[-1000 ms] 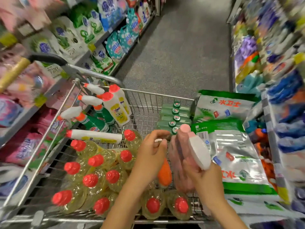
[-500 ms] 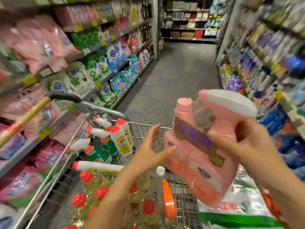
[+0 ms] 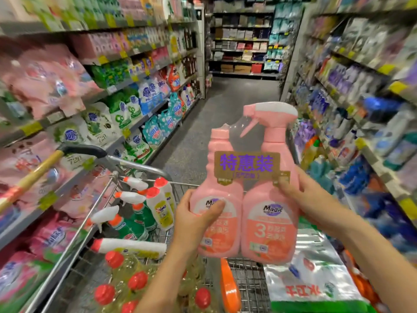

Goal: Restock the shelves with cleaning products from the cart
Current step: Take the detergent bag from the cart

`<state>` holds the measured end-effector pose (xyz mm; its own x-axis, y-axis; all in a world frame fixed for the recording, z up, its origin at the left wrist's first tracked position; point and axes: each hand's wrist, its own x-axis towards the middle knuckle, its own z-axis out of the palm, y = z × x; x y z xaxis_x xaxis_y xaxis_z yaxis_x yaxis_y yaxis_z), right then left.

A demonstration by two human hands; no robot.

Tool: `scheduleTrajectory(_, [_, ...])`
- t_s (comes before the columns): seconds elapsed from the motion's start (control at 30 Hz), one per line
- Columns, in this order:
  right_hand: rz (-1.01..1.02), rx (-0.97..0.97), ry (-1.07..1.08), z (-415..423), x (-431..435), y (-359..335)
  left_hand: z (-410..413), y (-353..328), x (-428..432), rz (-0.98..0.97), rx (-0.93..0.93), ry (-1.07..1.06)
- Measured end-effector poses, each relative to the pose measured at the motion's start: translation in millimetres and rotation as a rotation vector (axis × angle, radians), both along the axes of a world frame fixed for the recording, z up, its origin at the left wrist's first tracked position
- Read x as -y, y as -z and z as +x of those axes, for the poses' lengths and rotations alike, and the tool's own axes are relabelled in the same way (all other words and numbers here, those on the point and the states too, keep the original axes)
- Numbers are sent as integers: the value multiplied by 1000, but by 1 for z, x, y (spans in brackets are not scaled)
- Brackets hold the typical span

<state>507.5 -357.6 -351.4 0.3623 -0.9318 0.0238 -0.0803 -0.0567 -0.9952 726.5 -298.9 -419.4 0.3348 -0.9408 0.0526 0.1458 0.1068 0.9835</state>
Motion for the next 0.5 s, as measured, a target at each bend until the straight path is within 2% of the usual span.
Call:
scheduleTrajectory(0.07, [104, 31, 68, 4, -24, 36, 5, -1, -5, 32, 17, -17])
scheduleTrajectory(0.17, [115, 159, 272, 16, -46, 62, 13, -6, -12, 65, 65, 9])
scheduleTrajectory(0.3, [82, 295, 319, 23, -63, 51, 13, -22, -19, 54, 79, 72])
scheduleTrajectory(0.5, [59, 355, 445, 5, -108, 28, -7, -41, -31, 39, 103, 259])
